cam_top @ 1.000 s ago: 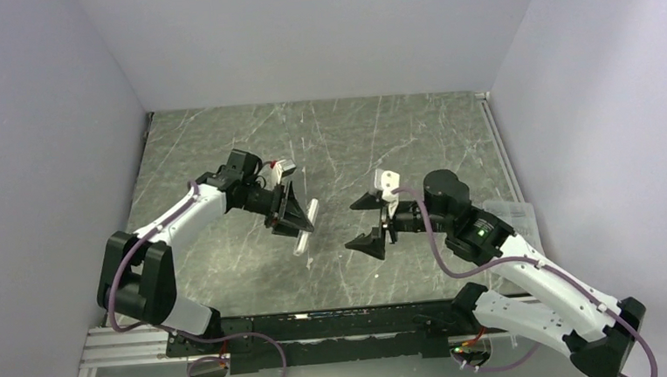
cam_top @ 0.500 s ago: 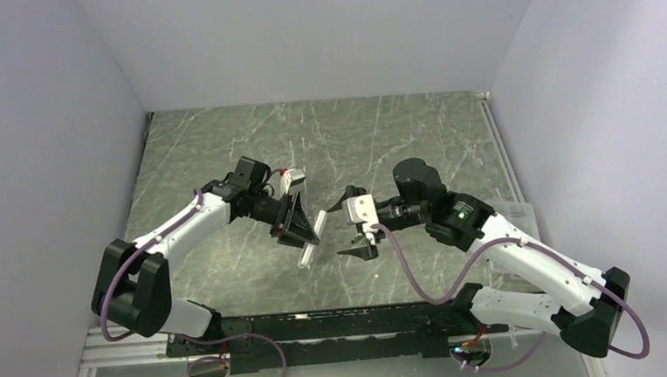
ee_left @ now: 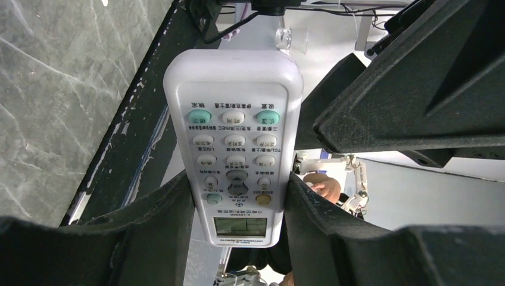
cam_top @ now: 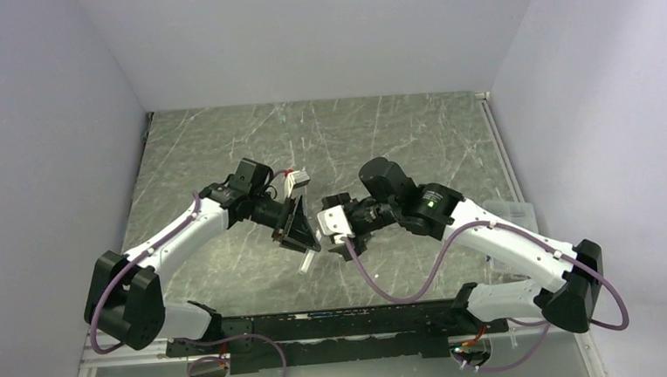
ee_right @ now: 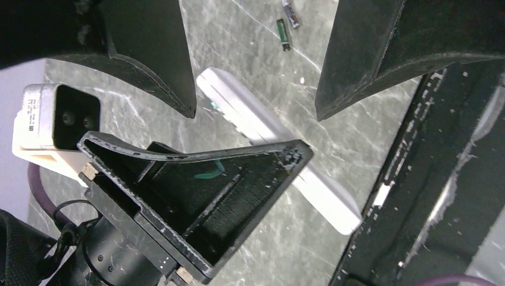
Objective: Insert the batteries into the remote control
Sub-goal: Adjust the remote control.
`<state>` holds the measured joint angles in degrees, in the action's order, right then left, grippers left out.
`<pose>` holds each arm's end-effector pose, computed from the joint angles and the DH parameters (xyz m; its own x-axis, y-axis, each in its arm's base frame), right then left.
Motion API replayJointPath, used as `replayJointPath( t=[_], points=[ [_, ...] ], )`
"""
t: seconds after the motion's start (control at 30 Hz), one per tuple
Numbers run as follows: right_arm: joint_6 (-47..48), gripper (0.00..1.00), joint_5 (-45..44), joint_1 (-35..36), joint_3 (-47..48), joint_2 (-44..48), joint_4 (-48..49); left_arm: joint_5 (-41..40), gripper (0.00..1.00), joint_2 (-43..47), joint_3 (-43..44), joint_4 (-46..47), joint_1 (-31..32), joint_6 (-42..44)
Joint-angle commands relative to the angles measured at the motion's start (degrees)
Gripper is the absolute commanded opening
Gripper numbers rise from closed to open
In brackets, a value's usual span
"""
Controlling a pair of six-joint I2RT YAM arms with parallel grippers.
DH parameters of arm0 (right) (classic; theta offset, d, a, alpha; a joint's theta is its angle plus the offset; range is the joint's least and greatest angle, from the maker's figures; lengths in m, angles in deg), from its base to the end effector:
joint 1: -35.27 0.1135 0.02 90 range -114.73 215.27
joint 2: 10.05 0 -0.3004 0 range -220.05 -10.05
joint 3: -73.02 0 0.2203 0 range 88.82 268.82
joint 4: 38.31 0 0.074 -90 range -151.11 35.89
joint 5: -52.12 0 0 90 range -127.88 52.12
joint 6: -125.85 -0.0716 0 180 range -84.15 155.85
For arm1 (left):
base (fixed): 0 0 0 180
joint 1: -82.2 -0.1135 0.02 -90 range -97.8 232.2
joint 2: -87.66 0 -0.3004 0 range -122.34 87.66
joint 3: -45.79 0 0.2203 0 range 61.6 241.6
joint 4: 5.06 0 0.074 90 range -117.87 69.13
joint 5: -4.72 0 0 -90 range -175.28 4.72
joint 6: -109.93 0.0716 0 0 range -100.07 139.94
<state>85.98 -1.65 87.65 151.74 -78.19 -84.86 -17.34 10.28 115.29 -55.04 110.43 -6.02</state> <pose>0.1077 0.2091 0.3554 0.4846 -0.3854 -0.7853 -0.8719 -0.2843 -0.3986 0.1680 -0.1655 0.2910 -0.9386 0.3174 -0.1350 0.2239 0.2631 -0.9384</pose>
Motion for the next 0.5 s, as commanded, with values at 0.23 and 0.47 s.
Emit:
replayJointPath(
  t=[0.23, 0.47],
  points=[
    [7.05, 0.70, -10.12, 4.69, 6.60, -3.30, -5.54, 2.83, 0.24, 1.97, 0.32, 0.27, 2.41, 1.74],
    [8.44, 0.65, -14.48, 6.61, 8.50, -3.82, -9.75, 2.75, 0.24, 1.82, 0.69, -0.15, 3.22, 2.35]
  ],
)
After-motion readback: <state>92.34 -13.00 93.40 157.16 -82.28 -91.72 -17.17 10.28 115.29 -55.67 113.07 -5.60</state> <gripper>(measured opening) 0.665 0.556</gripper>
